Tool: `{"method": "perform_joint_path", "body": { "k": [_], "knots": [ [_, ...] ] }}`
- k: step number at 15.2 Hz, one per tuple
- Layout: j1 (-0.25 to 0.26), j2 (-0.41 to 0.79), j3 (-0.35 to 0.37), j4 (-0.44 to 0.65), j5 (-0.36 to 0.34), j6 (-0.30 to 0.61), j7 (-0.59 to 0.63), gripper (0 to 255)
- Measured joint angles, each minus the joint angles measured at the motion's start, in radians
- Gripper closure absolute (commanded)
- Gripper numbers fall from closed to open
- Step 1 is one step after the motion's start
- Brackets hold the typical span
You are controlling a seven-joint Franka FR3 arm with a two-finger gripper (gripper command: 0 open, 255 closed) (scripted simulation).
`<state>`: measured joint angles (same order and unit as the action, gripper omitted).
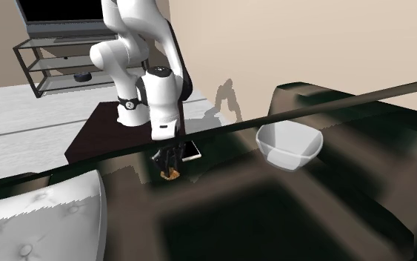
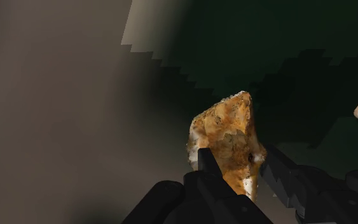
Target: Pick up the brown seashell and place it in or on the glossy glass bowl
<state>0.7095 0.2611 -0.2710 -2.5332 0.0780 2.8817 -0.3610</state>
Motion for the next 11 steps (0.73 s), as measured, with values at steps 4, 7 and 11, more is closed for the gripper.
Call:
{"method": "perform_joint_path", "body": {
  "k": [4,7,11],
  "knots": [
    [0.024,-0.061,-0.031,-0.004,-0.042,-0.055,0.03,255],
    [0.034,-0.105,-0.048,-0.007,-0.073,-0.095,0.049,255],
    [0.043,-0.167,-0.064,-0.007,-0.115,-0.154,0.077,255]
  ]
}}
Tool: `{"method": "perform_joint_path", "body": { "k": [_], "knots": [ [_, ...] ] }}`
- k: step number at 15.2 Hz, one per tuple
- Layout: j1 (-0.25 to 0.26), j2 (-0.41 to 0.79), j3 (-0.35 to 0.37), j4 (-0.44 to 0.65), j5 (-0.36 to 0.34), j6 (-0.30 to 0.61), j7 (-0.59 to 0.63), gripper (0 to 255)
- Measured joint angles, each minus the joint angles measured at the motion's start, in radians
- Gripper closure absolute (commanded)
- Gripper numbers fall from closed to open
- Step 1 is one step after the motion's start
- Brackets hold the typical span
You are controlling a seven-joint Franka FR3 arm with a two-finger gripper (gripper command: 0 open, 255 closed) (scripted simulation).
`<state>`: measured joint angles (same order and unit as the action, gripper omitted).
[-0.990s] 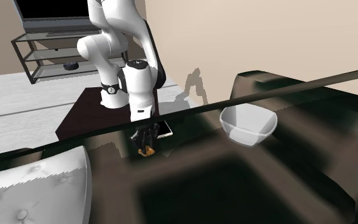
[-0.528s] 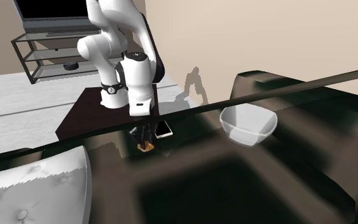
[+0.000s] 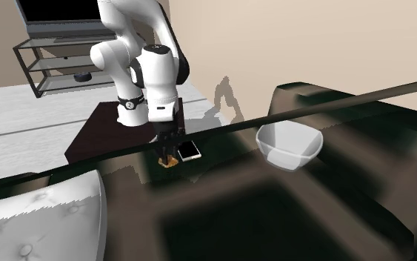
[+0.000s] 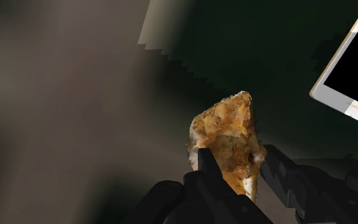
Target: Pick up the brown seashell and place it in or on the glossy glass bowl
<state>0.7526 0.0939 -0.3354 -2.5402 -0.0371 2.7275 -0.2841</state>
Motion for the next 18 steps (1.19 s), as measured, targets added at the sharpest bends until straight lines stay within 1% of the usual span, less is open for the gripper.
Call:
{"method": "perform_joint_path", "body": {
  "k": [8,18],
  "knots": [
    [0.003,-0.11,-0.01,0.011,-0.062,-0.116,0.04,255],
    [0.0,-0.228,-0.002,0.051,-0.105,-0.271,0.069,255]
  ]
}}
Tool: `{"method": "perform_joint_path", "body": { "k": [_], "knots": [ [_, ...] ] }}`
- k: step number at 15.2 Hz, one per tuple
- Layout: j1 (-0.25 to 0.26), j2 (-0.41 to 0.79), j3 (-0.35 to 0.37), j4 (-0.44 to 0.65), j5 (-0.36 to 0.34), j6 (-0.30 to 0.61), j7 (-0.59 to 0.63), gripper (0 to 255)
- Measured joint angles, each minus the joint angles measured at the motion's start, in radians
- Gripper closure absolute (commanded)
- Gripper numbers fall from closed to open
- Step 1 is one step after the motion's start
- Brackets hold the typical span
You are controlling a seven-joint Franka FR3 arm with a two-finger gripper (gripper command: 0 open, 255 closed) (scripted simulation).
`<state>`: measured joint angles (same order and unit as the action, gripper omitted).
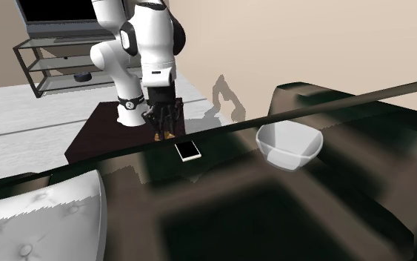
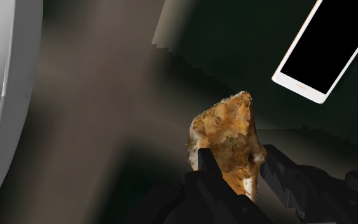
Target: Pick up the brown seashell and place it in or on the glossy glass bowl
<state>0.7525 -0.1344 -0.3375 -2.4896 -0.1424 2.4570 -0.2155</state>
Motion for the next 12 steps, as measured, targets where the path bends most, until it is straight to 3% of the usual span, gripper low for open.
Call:
{"method": "perform_joint_path", "body": {
  "k": [5,12],
  "knots": [
    [0.004,-0.033,0.011,0.029,-0.006,-0.061,0.015,255],
    [0.081,0.083,0.094,0.164,0.036,-0.095,0.14,255]
  ]
}}
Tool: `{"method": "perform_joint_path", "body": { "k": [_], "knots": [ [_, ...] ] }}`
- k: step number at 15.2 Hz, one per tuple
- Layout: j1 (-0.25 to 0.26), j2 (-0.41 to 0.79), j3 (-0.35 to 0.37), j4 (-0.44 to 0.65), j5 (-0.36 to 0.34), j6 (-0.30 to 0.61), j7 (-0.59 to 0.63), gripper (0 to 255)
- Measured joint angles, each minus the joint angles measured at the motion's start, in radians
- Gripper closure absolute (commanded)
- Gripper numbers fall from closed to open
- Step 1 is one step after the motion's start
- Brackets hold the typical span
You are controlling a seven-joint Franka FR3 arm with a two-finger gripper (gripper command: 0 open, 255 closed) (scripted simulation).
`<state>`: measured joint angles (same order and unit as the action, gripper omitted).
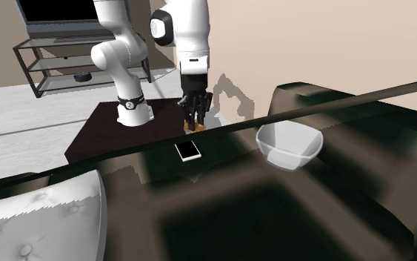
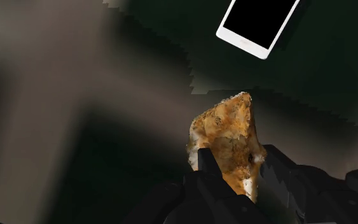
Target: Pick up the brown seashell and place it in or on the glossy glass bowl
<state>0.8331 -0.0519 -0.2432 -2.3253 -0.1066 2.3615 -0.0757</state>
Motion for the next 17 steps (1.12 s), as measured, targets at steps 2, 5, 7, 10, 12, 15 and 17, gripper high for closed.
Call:
{"method": "perform_joint_path", "body": {
  "k": [2,5,7,10,12,15,17],
  "knots": [
    [0.02,0.038,0.021,0.049,0.009,-0.014,0.034,255],
    [0.051,0.099,0.051,0.117,0.02,-0.026,0.087,255],
    [0.07,0.15,0.069,0.182,0.029,-0.044,0.119,255],
    [0.098,0.22,0.093,0.282,0.036,-0.077,0.166,255],
    [0.115,0.273,0.107,0.355,0.04,-0.101,0.195,255],
    [0.143,0.348,0.126,0.47,0.044,-0.144,0.239,255],
    [0.155,0.403,0.135,0.553,0.047,-0.173,0.258,255]
  ]
}}
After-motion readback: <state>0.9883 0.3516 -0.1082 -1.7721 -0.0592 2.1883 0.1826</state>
